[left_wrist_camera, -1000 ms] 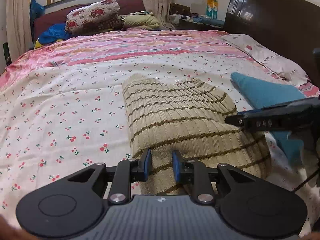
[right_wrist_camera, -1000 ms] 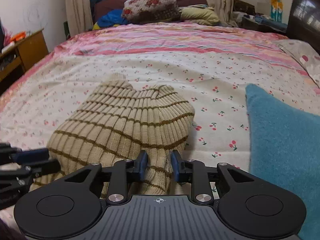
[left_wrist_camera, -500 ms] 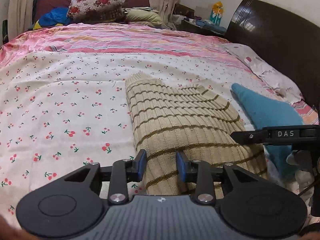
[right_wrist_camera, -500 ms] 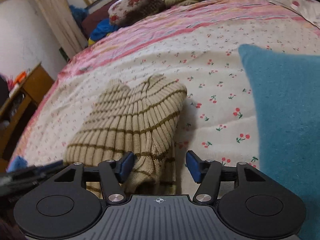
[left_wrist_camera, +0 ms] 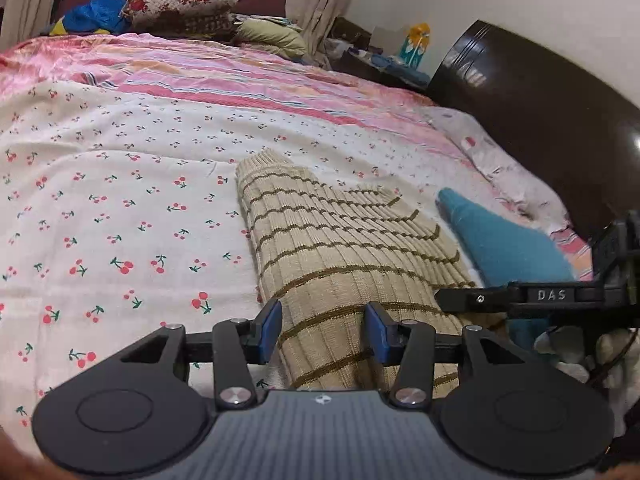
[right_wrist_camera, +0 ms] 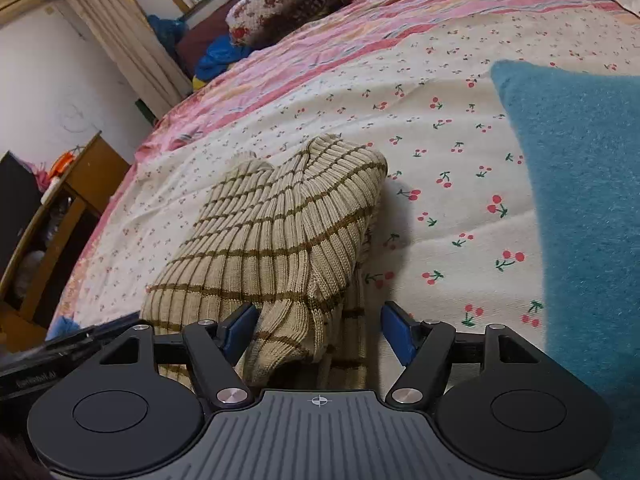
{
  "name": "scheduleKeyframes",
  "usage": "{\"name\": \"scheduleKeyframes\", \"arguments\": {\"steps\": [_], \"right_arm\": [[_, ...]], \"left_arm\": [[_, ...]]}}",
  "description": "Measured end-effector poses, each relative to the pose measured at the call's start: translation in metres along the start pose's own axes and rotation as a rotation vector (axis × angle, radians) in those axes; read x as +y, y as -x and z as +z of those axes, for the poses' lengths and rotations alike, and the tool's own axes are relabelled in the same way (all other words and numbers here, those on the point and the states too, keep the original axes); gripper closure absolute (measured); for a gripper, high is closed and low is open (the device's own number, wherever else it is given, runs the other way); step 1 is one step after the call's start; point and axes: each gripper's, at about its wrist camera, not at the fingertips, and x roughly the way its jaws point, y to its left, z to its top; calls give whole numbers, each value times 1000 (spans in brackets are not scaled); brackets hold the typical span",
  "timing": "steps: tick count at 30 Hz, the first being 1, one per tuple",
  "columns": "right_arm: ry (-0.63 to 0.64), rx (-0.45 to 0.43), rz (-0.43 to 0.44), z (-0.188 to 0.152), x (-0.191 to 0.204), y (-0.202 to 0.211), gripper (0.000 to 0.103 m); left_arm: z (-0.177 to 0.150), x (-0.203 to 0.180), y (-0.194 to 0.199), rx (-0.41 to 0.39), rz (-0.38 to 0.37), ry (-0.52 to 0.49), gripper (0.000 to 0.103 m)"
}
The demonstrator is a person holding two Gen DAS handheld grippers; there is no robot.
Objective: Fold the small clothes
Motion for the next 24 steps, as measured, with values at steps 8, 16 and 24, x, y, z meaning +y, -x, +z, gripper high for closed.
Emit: {"name": "scheduleKeyframes", "arguments": {"steps": [8,16,24], "right_arm": [[-41,16,64,4,-15,-2,27],[-56,15,102,6,-8,-21,23],[-113,43,150,-3,-1,-13,66]], "left_arm": [[-2,5,-6,4,-64,26,48],[-2,-3,-21,22,-50,4,39],[-12,-9,-1,19,-55,-26,57]]}}
